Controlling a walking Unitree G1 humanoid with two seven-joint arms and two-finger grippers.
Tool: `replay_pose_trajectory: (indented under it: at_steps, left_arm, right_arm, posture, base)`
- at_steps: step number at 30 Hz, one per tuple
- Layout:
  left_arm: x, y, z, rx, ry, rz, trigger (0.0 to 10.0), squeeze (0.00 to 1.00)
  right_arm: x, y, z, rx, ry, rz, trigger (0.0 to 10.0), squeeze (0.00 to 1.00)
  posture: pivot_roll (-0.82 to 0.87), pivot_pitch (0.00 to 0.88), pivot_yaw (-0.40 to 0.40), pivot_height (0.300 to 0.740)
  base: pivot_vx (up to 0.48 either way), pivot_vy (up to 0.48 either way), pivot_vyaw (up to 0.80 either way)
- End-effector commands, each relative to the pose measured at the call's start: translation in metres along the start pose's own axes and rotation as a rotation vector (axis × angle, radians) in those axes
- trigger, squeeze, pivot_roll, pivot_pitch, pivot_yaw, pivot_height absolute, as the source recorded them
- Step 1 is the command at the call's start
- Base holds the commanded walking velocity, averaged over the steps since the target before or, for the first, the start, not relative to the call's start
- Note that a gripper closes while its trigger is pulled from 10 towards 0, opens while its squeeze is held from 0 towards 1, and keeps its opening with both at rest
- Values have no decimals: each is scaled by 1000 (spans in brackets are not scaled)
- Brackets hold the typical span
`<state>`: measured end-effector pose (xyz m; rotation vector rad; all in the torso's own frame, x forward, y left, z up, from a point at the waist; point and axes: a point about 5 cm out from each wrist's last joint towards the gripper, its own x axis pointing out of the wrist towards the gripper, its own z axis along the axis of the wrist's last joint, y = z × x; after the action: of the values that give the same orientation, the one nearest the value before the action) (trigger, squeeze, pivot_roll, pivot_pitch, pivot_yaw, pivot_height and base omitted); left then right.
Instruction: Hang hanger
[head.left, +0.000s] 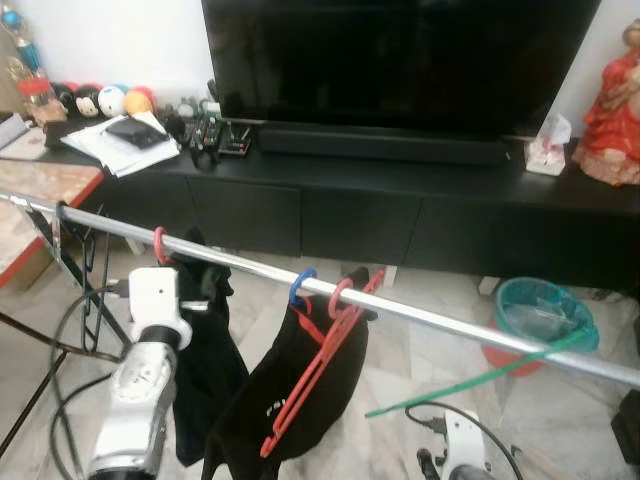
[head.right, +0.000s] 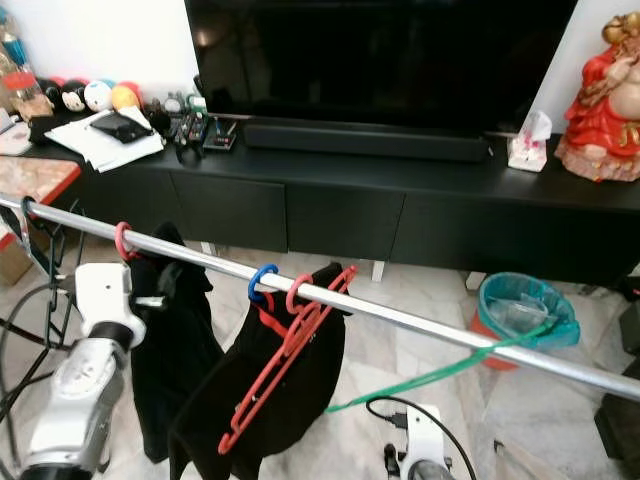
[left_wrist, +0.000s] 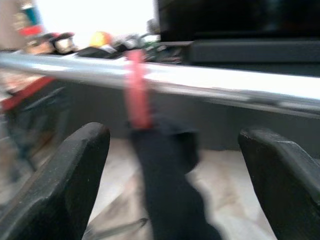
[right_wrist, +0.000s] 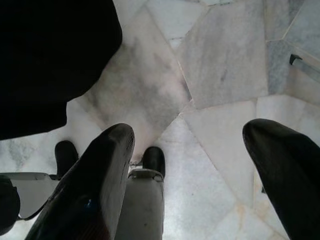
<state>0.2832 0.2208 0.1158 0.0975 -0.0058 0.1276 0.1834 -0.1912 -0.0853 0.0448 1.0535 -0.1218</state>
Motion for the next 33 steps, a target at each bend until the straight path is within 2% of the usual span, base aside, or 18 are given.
replay_pose_trajectory:
  at_steps: [1,3,6,7,9,10,11,12,13,15,17,23,26,33]
  left_arm:
    - [0,6,0,0,28,27,10000,0]
    - [3,9,-1,-10,65,12,10000,0]
    - [10,10,-7,-73,141,-64,10000,0]
    - [10,10,-7,-73,141,-64,10000,0]
    - [17,17,-15,-70,222,-56,10000,0]
    - [17,17,-15,-70,222,-56,10000,0]
    - [22,20,-21,-91,277,-47,10000,0]
    - [23,22,-23,-93,291,-39,10000,0]
    - [27,26,-24,-86,290,-9,10000,0]
    - [32,28,-25,-139,307,-10,10000,0]
    - [35,28,-26,-146,319,-14,10000,0]
    - [48,21,-29,-192,343,-57,10000,0]
    - [56,15,-19,-197,306,-86,10000,0]
    - [56,5,-17,-171,310,-176,10000,0]
  right_arm:
    - [0,0,0,1,0,-3,10000,0]
    - [0,-1,0,0,1,-3,10000,0]
    - [0,0,1,-3,1,-1,10000,0]
    - [0,0,1,-3,1,-1,10000,0]
    - [0,0,1,-1,-1,0,10000,0]
    - [0,0,1,-1,-1,0,10000,0]
    - [0,0,1,0,-2,-1,10000,0]
    - [0,0,1,0,-2,-1,10000,0]
    - [0,0,1,0,-1,-2,10000,0]
    - [0,0,1,1,-1,-3,10000,0]
    - [0,0,1,1,-1,-3,10000,0]
    - [0,0,0,2,0,-4,10000,0]
    - [0,0,-1,9,-2,-6,10000,0]
    - [0,0,-1,9,0,-5,10000,0]
  posture:
    - [28,0,-7,740]
    - [28,0,-7,740]
    - [34,0,-8,740]
    - [34,0,-8,740]
    - [26,0,-3,740]
    - [26,0,-3,740]
    - [26,0,-3,740]
    - [26,0,-3,740]
    - [23,0,-3,740]
    - [23,0,-3,740]
    - [23,0,-3,740]
    - [2,0,7,740]
    - [0,0,8,740]
    - [7,0,5,740]
  base:
    - [0,0,0]
    - [0,0,0]
    - [0,0,0]
    - [0,0,0]
    - [0,0,0]
    - [0,0,0]
    - [0,0,0]
    - [0,0,0]
    - [0,0,0]
    - [0,0,0]
    - [0,0,0]
    - [0,0,0]
    - [0,0,0]
    - [0,0,0]
